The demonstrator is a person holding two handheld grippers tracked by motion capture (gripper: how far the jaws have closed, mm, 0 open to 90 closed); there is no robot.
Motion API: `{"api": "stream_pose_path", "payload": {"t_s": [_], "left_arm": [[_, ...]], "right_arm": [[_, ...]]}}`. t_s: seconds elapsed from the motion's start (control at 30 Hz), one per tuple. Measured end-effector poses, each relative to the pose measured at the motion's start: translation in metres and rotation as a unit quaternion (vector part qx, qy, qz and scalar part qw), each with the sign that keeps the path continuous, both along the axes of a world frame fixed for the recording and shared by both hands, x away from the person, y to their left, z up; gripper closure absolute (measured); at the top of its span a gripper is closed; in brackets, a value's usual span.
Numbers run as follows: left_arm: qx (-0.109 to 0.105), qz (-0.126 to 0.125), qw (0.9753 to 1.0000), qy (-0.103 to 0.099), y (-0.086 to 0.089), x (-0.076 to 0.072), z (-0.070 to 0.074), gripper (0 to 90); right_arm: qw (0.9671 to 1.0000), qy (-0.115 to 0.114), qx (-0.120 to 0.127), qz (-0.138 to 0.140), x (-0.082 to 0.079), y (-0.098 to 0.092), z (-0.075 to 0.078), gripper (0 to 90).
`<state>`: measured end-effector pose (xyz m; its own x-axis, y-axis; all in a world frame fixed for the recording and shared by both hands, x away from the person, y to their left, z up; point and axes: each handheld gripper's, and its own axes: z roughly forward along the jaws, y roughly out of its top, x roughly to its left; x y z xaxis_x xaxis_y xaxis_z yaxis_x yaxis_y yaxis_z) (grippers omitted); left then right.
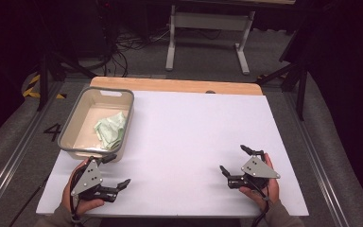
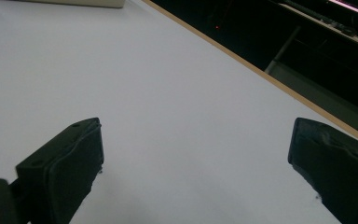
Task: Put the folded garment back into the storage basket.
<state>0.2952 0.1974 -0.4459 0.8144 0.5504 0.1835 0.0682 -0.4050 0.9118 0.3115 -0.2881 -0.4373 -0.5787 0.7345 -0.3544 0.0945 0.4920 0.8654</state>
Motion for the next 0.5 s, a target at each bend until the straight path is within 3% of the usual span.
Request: {"api": "stream_pose_path", "payload": {"t_s": [0.23, 0.5], "left_arm": [[-0.004, -0.001, 1.0000, -0.001, 0.000, 0.002, 0.002, 12.2], [0.001, -0.002, 1.0000, -0.001, -0.004, 0.004, 0.001, 12.0]], "right_arm": [[0.9997, 0.006, 0.000, -0.023, -0.004, -0.017, -0.005, 3.9], [0.9994, 0.016, 0.006, -0.029, -0.009, -0.028, -0.009, 3.8]]}}
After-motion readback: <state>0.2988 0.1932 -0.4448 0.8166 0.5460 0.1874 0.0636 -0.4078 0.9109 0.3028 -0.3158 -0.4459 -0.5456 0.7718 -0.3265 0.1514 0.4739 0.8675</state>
